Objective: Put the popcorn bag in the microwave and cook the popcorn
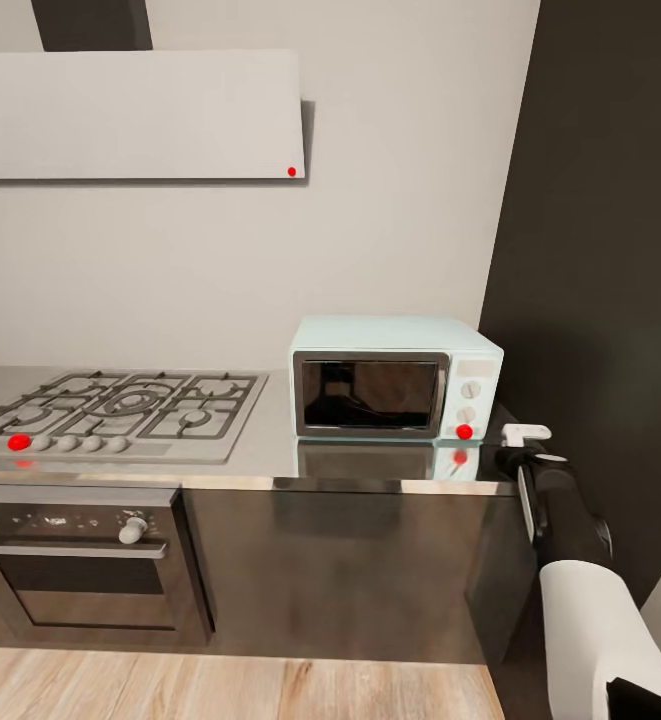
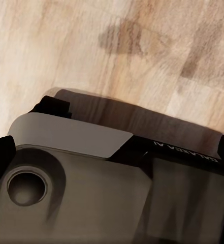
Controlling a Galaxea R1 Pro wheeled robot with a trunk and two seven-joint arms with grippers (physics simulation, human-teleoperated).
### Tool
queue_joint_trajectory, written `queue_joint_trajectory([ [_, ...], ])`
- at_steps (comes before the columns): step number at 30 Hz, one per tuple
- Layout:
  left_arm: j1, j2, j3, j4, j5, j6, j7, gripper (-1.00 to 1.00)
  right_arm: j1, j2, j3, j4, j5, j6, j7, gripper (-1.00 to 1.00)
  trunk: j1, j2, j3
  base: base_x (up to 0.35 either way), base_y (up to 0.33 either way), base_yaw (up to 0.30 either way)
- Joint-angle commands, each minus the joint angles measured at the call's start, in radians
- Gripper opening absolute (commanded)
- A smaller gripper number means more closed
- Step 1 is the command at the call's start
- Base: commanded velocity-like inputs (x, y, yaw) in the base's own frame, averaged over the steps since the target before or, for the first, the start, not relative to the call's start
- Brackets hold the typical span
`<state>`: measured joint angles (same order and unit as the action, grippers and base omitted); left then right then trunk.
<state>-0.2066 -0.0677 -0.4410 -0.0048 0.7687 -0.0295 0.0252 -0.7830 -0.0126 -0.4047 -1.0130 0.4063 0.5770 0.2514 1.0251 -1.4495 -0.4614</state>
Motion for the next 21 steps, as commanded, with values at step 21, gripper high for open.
queue_joint_trajectory([
  [21,0.0,0.001,-0.008,0.0,0.006,-0.001,0.002,1.0,-0.001,0.009,-0.015,-0.012,-0.127,-0.094,0.013,-1.0,0.0,-0.001,-0.001,0.0,0.0,0.0],
])
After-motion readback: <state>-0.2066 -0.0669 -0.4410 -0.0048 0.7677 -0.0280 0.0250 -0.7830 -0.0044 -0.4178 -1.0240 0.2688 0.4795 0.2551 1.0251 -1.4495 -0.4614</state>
